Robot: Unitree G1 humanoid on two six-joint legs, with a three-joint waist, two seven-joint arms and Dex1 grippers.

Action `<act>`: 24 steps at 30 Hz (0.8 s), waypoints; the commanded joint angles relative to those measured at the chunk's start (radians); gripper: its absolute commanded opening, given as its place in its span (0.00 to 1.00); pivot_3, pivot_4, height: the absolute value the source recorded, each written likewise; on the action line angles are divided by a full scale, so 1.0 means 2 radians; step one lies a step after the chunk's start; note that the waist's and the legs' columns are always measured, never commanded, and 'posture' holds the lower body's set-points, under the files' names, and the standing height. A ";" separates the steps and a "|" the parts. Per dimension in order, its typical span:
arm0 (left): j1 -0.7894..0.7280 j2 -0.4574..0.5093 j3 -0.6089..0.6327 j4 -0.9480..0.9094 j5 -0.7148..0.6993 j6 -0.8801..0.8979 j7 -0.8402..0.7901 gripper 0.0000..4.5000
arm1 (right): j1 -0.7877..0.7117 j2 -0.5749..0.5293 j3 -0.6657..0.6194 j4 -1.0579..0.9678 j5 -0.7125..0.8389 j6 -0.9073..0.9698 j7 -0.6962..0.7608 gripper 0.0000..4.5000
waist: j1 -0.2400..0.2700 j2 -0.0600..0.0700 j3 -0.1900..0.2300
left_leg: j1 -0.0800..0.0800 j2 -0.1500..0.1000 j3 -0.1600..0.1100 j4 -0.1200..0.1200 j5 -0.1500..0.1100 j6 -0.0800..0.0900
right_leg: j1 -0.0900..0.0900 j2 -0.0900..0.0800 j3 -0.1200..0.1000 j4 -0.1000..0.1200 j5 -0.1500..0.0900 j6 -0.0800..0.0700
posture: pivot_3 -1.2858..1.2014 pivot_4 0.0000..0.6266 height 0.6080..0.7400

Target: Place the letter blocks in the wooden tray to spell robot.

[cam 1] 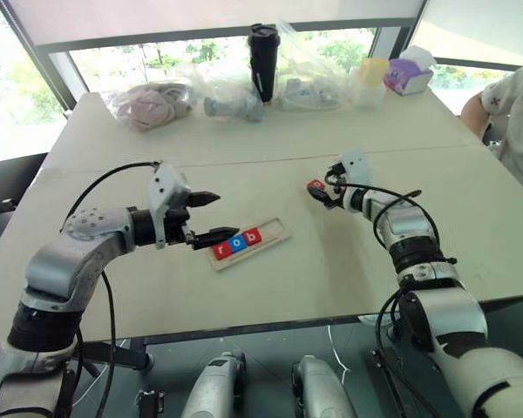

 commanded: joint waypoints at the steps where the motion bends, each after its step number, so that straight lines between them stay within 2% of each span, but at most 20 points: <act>1: -0.009 -0.001 -0.003 0.005 0.011 -0.020 -0.006 1.00 | -0.021 0.006 0.004 0.027 -0.008 -0.033 0.000 0.98 | 0.000 0.000 0.000 | 0.000 0.000 0.000 0.000 0.000 0.000 | 0.000 0.000 0.000 0.000 0.000 0.000 | 0.52 0.24 1.00; 5: -0.005 0.003 -0.014 0.019 0.034 -0.037 -0.010 1.00 | -0.025 0.012 0.010 0.051 -0.015 -0.042 0.005 0.98 | 0.001 0.000 0.000 | 0.000 0.000 0.000 0.000 0.000 0.000 | 0.000 0.000 0.000 0.000 0.000 0.000 | 0.52 0.24 1.00; 10: -0.003 -0.007 -0.018 0.031 0.052 -0.054 -0.009 1.00 | -0.031 0.021 0.009 0.082 -0.021 -0.040 -0.024 0.98 | 0.001 0.000 0.000 | 0.000 0.000 0.000 0.000 0.000 0.000 | 0.000 0.000 0.000 0.000 0.000 0.000 | 0.52 0.24 1.00; 13: -0.003 -0.013 -0.020 0.032 0.058 -0.058 -0.007 1.00 | -0.030 0.024 0.008 0.088 -0.021 -0.045 -0.027 0.82 | 0.001 0.000 0.000 | 0.000 0.000 0.000 0.000 0.000 0.000 | 0.000 0.000 0.000 0.000 0.000 0.000 | 0.52 0.24 1.00; 17: -0.002 -0.016 -0.021 0.033 0.062 -0.061 -0.008 1.00 | -0.028 0.028 0.009 0.083 -0.019 -0.043 -0.022 0.36 | 0.001 0.000 0.000 | 0.000 0.000 0.000 0.000 0.000 0.000 | 0.000 0.000 0.000 0.000 0.000 0.000 | 0.52 0.24 1.00; 18: -0.002 -0.016 -0.021 0.034 0.062 -0.062 -0.009 1.00 | -0.026 0.029 0.009 0.079 -0.018 -0.043 -0.020 0.27 | 0.001 0.000 0.000 | 0.000 0.000 0.000 0.000 0.000 0.000 | 0.000 0.000 0.000 0.000 0.000 0.000 | 0.52 0.24 1.00; 21: -0.001 -0.017 -0.021 0.032 0.063 -0.061 -0.011 1.00 | -0.020 0.027 0.006 0.057 -0.015 -0.037 -0.027 0.27 | 0.001 0.000 0.000 | 0.000 0.000 0.000 0.000 0.000 0.000 | 0.000 0.000 0.000 0.000 0.000 0.000 | 0.52 0.24 1.00; 24: 0.004 -0.013 -0.022 0.022 0.061 -0.060 -0.015 1.00 | 0.011 0.014 -0.003 -0.055 -0.004 0.003 -0.032 0.27 | 0.002 0.000 0.000 | 0.000 0.000 0.000 0.000 0.000 0.000 | 0.000 0.000 0.000 0.000 0.000 0.000 | 0.52 0.24 1.00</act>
